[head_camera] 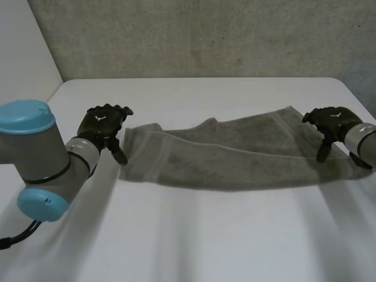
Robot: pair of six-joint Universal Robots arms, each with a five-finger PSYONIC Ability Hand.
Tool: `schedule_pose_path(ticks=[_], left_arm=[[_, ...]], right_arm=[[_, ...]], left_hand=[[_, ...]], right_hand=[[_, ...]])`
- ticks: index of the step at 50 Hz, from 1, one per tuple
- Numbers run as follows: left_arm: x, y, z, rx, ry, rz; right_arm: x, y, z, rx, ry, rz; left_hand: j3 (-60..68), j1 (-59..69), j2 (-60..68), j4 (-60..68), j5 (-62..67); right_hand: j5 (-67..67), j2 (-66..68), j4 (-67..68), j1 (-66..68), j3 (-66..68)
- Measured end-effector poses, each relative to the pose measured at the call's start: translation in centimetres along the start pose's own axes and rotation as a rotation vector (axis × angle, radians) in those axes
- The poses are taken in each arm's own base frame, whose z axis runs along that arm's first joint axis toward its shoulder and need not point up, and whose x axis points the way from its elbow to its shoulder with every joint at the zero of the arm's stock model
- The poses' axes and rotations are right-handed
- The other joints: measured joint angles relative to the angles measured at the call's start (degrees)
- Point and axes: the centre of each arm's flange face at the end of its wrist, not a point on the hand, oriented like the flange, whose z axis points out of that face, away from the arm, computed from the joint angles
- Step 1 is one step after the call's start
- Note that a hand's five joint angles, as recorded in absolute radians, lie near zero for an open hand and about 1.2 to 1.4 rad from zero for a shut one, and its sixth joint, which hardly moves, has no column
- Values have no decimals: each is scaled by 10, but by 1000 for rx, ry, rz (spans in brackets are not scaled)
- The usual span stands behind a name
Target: Fold the towel.
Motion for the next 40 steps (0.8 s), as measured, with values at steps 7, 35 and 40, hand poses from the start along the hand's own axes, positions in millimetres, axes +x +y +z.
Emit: schedule_pose_path(ticks=[7, 35, 40], left_arm=[[18, -9, 10, 29, 42, 12], [70, 13, 96, -95, 167, 178], [73, 27, 101, -131, 181, 176]], right_arm=[[13, -8, 1, 0, 32, -38], [7, 13, -6, -131, -6, -74], [10, 14, -6, -131, 2, -75]], left_hand=[[0, 0, 0, 0, 0], [55, 41, 48, 46, 67], [71, 59, 67, 64, 86]], right_hand=[[0, 0, 0, 0, 0], [0, 0, 0, 0, 0], [0, 0, 0, 0, 0]])
